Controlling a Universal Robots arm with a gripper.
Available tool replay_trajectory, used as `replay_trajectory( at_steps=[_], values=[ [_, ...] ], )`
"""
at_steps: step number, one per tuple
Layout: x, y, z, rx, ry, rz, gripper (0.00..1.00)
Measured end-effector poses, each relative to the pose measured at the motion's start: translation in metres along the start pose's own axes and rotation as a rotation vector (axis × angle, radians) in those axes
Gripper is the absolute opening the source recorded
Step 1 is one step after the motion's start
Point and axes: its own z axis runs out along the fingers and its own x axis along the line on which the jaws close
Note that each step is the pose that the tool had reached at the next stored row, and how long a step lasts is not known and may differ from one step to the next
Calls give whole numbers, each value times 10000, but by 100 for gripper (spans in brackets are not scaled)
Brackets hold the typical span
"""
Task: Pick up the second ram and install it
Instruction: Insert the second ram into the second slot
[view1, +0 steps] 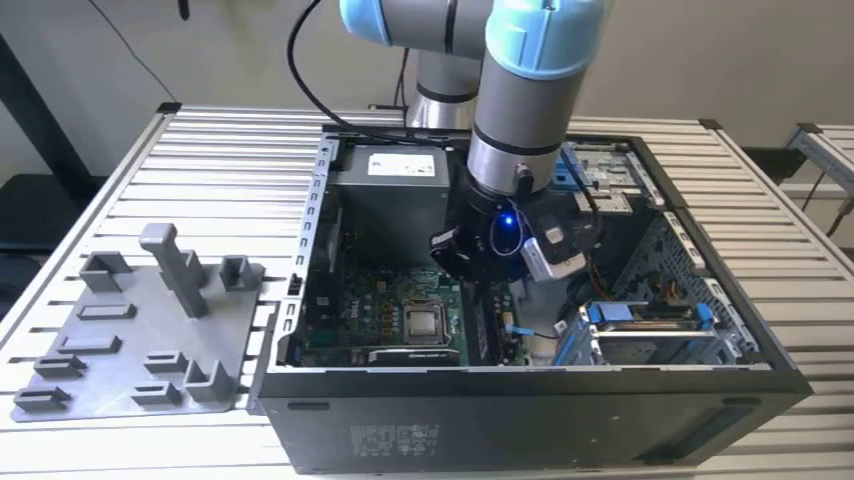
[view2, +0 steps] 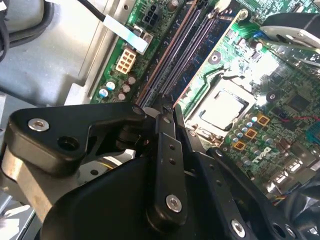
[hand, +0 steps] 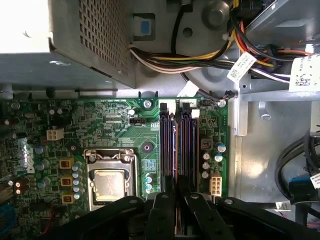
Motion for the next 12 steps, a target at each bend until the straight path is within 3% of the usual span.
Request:
replay_trajectory(
  at_steps=[12],
  values=[
    [13, 11, 80, -1, 0, 4, 14]
  ],
)
